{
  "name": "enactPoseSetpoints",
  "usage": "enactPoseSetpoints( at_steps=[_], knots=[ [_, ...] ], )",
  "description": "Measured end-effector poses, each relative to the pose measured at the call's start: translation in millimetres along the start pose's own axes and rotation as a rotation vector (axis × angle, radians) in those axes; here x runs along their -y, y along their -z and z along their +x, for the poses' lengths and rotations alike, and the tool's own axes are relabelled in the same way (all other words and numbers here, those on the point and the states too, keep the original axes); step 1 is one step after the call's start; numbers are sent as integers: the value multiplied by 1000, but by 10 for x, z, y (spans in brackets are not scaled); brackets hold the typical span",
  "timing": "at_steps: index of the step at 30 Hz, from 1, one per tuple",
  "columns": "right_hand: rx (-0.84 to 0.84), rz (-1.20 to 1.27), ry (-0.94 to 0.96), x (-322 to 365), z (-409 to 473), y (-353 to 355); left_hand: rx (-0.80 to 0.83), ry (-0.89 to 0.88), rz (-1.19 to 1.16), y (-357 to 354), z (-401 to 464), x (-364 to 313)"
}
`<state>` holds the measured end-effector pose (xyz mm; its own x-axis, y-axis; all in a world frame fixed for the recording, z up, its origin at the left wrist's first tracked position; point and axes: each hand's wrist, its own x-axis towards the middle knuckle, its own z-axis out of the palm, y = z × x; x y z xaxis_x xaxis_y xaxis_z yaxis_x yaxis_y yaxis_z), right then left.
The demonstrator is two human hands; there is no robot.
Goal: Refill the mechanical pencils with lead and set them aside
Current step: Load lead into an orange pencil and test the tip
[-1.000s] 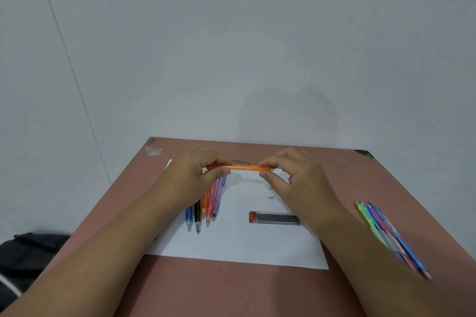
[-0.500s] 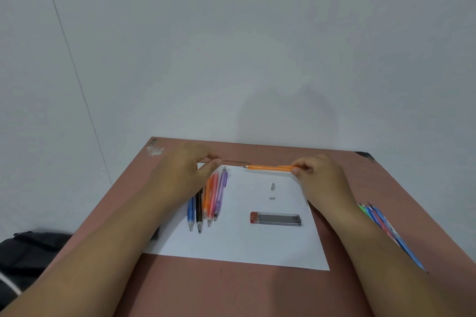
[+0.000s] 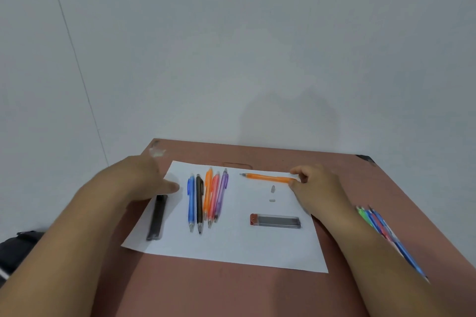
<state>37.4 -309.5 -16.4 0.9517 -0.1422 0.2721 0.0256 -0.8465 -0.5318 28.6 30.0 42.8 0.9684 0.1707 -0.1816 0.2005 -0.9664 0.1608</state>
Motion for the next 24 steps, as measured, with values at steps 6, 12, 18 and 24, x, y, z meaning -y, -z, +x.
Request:
enactPoseSetpoints(
  at_steps=[6, 12, 18, 24],
  knots=[
    [-44, 61, 33, 50, -49, 36, 59, -30, 5, 53, -148, -37],
    [-78, 99, 49, 76, -81, 68, 65, -95, -70, 37, -206, -135],
    [-87, 141, 122, 192, -136, 77, -44, -173, -251, -11, -132, -121],
    [-106, 197, 249, 343, -235, 34, -62, -337, -794, -4, -178, -239]
  ],
)
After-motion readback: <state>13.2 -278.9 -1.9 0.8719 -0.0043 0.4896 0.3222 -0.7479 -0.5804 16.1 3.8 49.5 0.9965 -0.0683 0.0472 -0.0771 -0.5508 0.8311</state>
